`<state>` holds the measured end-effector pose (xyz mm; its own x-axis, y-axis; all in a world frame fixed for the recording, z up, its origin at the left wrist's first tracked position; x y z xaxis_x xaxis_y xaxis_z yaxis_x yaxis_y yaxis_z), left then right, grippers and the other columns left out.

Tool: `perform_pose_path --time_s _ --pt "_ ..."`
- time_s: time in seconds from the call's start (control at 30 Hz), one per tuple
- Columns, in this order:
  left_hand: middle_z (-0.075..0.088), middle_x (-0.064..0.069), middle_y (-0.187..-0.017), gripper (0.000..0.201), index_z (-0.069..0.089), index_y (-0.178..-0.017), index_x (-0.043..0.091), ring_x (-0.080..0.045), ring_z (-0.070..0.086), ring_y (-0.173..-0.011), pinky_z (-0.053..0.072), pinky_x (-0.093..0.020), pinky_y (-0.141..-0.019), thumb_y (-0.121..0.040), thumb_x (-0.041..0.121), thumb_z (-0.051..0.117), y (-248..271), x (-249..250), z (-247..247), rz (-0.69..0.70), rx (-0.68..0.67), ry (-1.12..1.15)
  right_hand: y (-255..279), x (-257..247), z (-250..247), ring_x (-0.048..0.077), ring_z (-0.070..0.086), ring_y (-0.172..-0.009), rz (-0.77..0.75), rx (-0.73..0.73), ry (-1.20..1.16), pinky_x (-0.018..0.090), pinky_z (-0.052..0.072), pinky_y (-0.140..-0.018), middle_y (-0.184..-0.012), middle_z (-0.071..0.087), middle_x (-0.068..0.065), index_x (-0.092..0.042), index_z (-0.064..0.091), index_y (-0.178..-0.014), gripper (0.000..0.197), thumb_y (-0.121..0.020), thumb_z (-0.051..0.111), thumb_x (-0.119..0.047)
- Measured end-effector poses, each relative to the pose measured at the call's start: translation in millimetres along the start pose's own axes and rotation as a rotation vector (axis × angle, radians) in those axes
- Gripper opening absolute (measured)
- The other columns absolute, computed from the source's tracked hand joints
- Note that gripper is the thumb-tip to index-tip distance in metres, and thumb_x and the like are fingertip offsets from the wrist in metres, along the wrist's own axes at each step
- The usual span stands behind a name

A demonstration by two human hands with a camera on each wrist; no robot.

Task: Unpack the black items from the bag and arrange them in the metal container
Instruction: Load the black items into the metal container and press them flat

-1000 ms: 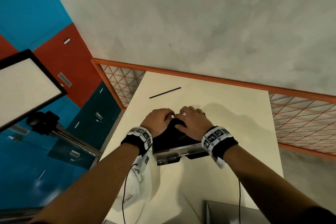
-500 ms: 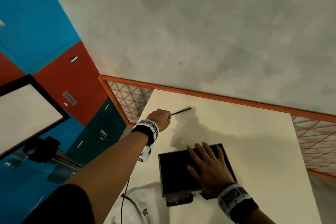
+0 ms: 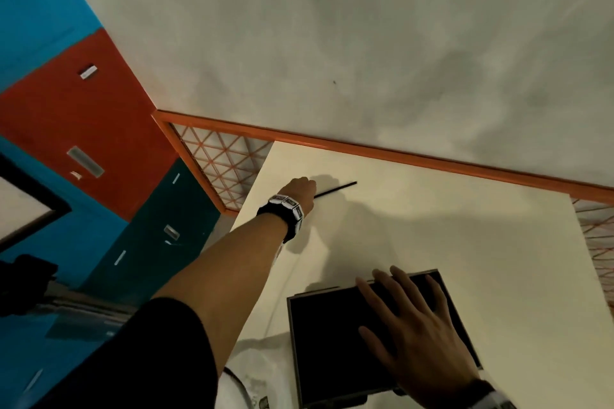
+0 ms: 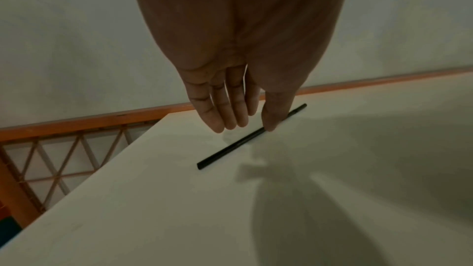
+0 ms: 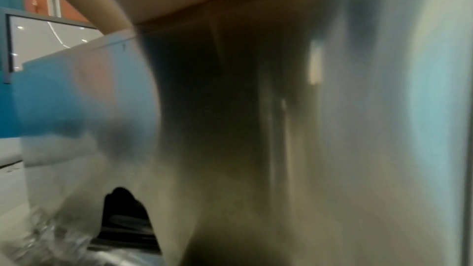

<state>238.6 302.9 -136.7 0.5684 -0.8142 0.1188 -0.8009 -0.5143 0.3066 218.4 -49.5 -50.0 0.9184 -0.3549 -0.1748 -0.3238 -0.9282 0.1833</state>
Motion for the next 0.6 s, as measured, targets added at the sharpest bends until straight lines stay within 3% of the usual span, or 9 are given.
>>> perform_pose_path --time_s 0.23,0.4,0.6 --pt "0.054 -0.023 -0.125 0.028 0.053 -0.124 0.002 -0.04 0.054 -0.119 0.042 -0.042 -0.096 -0.098 0.006 0.043 -18 10 18 0.033 0.018 -0.033 -1 -1 -1 0.024 0.025 -0.148 0.0 0.018 -0.032 0.058 0.022 -0.113 -0.154 0.036 -0.005 -0.04 0.02 -0.153 0.06 -0.099 0.024 -0.065" --pt "0.055 -0.024 -0.13 0.041 0.054 -0.129 0.001 -0.043 0.058 -0.118 0.049 -0.041 -0.091 -0.094 0.018 0.064 -18 16 10 -0.019 -0.082 -0.049 -2 -3 -2 0.025 0.025 -0.147 0.001 0.018 -0.043 0.06 0.025 -0.112 -0.154 0.035 -0.005 -0.039 0.02 -0.153 0.06 -0.099 0.023 -0.064" --pt "0.068 -0.018 -0.11 0.03 0.071 -0.108 0.01 -0.04 0.067 -0.099 0.055 -0.038 -0.082 -0.086 0.031 0.071 -13 19 -16 -0.036 -0.009 0.015 -5 -2 1 0.029 0.027 -0.145 -0.002 0.029 -0.026 0.061 0.024 -0.112 -0.152 0.036 -0.002 -0.036 0.022 -0.153 0.059 -0.1 0.022 -0.062"
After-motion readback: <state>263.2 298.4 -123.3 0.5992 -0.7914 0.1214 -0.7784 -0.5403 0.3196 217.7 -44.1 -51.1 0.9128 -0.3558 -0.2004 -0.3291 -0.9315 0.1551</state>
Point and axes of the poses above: each hand's wrist, its own y-axis away from the middle knuckle, its own z-axis out of the palm, x = y × z, the point moved 2 cm from there along -y, towards the middle knuckle
